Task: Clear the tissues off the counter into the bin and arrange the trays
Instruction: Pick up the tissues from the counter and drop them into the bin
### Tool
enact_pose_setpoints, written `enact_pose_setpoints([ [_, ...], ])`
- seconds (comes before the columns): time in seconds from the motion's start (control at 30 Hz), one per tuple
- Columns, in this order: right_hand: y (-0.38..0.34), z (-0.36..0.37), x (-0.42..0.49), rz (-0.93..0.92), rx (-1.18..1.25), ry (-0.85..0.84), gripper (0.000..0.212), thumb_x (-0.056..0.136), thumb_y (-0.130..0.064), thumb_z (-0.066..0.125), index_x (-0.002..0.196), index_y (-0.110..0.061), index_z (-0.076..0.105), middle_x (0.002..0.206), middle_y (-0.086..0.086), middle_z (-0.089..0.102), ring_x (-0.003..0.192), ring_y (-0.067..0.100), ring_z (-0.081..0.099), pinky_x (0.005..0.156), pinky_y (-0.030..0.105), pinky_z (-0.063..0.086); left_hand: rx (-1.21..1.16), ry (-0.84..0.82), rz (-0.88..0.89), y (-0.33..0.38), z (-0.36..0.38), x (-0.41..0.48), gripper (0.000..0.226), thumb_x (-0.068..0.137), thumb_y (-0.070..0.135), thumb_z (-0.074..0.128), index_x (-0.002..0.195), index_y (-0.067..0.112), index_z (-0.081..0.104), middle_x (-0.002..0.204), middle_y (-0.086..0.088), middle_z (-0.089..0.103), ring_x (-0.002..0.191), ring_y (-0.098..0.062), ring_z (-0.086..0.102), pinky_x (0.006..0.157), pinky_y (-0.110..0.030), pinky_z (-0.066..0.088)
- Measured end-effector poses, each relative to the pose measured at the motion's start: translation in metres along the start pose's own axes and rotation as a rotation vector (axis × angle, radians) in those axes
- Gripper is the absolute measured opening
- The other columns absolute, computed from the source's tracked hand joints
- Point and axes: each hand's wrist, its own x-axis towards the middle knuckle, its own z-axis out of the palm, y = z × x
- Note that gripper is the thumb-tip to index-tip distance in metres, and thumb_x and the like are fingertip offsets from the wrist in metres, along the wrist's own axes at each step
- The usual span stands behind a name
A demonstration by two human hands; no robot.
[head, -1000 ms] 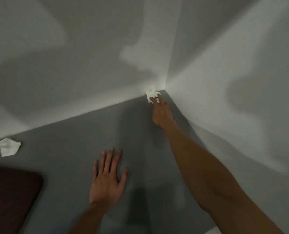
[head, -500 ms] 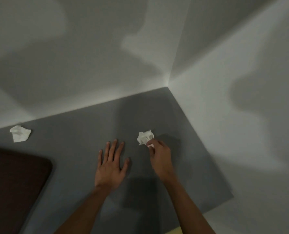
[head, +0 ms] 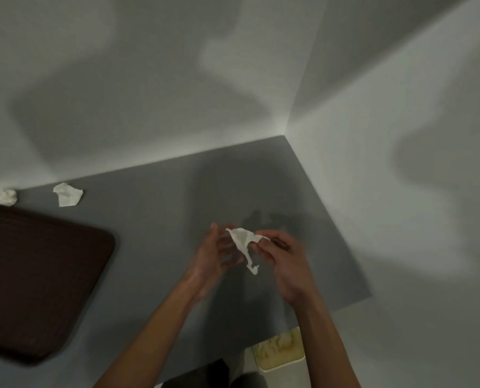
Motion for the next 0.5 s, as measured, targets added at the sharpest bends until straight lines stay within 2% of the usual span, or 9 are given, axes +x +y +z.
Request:
enact_pose_setpoints([
  [0.1,-0.003,0.015,-0.009,0.023,0.153,-0.016,0.014,0.098,0.004,0.067,0.11,0.007,0.073,0.113,0.025,0.076,0.108,0.029,0.075,0.096,0.031,0.06,-0.165,-0.069,-0.112,-0.006,0.004,-0.017,0.066,0.102,0.062,0.041,0.133,0.01,0.066,0.132,-0.02,0.068,0.12,-0.042,0.065,0.104,-0.061,0.051],
  [0.17,-0.003,0.025,-0.017,0.041,0.207,-0.044,0.014,0.099,0.004,0.065,0.111,0.006,0.073,0.113,0.026,0.075,0.105,0.03,0.075,0.095,0.034,0.061,-0.244,-0.104,-0.136,-0.007,0.002,-0.023,0.064,0.099,0.063,0.047,0.132,0.012,0.066,0.132,-0.02,0.067,0.12,-0.042,0.063,0.109,-0.069,0.041],
  [0.2,-0.003,0.03,-0.021,0.061,0.23,-0.054,0.014,0.099,0.004,0.065,0.111,0.006,0.072,0.113,0.027,0.075,0.102,0.031,0.076,0.094,0.037,0.062,-0.268,-0.119,-0.136,-0.005,0.003,-0.027,0.063,0.096,0.063,0.05,0.129,0.012,0.068,0.127,-0.019,0.067,0.115,-0.039,0.064,0.11,-0.068,0.041],
  [0.27,-0.001,0.039,-0.028,0.083,0.181,-0.044,0.014,0.098,0.002,0.066,0.11,0.003,0.072,0.11,0.024,0.077,0.099,0.033,0.077,0.091,0.041,0.064,-0.34,-0.158,-0.144,0.001,0.004,-0.038,0.062,0.093,0.059,0.051,0.123,0.007,0.069,0.117,-0.018,0.07,0.1,-0.032,0.065,0.099,-0.054,0.05],
  [0.33,0.004,0.045,-0.034,-0.035,-0.112,0.013,0.014,0.098,-0.004,0.068,0.108,-0.01,0.076,0.106,0.009,0.081,0.099,0.027,0.078,0.091,0.044,0.064,-0.412,-0.16,-0.127,0.009,0.003,-0.047,0.056,0.094,0.051,0.049,0.117,0.003,0.067,0.112,-0.019,0.071,0.088,-0.028,0.067,0.085,-0.041,0.052],
  [0.4,0.008,0.048,-0.04,-0.259,-0.548,0.119,0.015,0.096,-0.012,0.068,0.106,-0.022,0.073,0.101,-0.008,0.079,0.093,0.014,0.076,0.088,0.031,0.06,-0.406,-0.109,-0.073,0.015,0.0,-0.055,0.05,0.099,0.046,0.047,0.118,0.004,0.066,0.119,-0.022,0.07,0.094,-0.031,0.072,0.085,-0.041,0.058],
  [0.43,0.009,0.051,-0.045,-0.357,-0.707,0.167,0.014,0.096,-0.013,0.068,0.107,-0.023,0.069,0.097,-0.01,0.076,0.087,0.012,0.072,0.082,0.023,0.054,-0.371,-0.071,-0.031,0.017,-0.002,-0.061,0.047,0.103,0.043,0.045,0.119,0.004,0.066,0.119,-0.022,0.071,0.097,-0.031,0.073,0.086,-0.041,0.059],
  [0.5,0.013,0.058,-0.057,-0.527,-0.844,0.188,0.012,0.096,-0.013,0.07,0.104,-0.019,0.064,0.093,-0.002,0.073,0.08,0.015,0.068,0.072,0.023,0.047,-0.283,0.006,0.034,0.018,-0.004,-0.072,0.043,0.106,0.041,0.043,0.114,0.006,0.067,0.11,-0.017,0.075,0.094,-0.027,0.074,0.083,-0.038,0.06],
])
